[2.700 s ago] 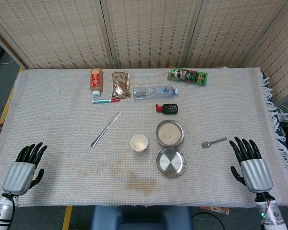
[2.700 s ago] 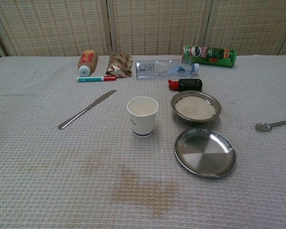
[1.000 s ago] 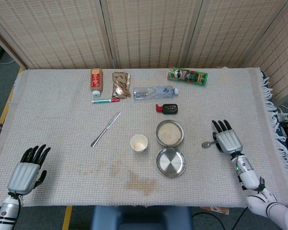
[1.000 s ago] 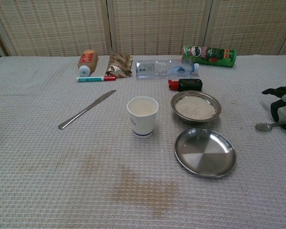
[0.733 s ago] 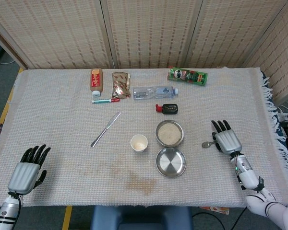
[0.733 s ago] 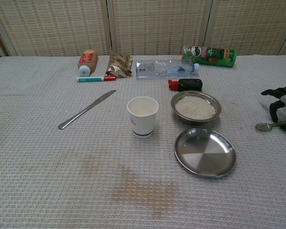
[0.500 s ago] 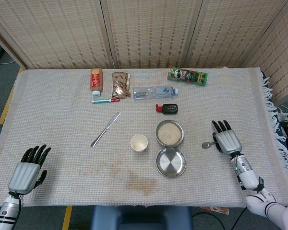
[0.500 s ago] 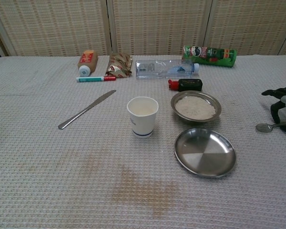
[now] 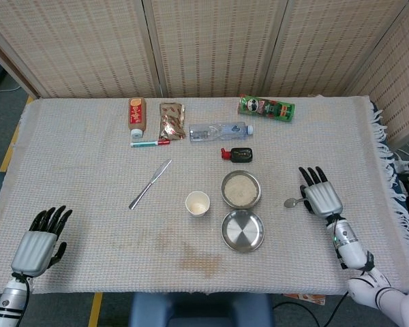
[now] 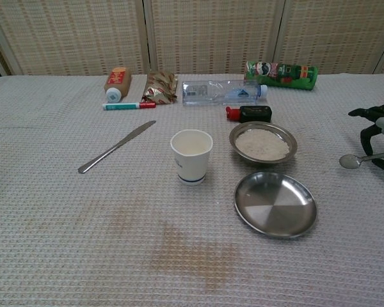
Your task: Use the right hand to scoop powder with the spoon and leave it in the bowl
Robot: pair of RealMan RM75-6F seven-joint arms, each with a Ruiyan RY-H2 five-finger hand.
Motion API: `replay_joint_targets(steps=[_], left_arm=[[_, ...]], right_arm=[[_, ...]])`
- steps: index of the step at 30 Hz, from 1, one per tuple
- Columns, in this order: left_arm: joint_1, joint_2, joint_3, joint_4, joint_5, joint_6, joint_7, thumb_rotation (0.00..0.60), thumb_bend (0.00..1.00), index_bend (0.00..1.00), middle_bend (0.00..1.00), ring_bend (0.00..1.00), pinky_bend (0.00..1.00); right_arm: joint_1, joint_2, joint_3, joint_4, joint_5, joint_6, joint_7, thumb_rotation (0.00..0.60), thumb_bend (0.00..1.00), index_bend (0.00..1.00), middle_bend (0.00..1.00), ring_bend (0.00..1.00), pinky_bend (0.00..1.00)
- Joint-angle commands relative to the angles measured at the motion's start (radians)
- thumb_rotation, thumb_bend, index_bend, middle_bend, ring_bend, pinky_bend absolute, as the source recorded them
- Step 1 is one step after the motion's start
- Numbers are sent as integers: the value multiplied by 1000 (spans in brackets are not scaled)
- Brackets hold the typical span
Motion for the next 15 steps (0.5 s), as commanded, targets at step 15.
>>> replay_joint_targets(steps=[15], left_arm=[[-3, 4, 8, -10, 19, 2, -4, 600, 456, 0, 0, 0, 97]], right_arm=[[132, 164, 130, -442, 142, -74, -514, 600, 339, 683, 39, 0, 0]])
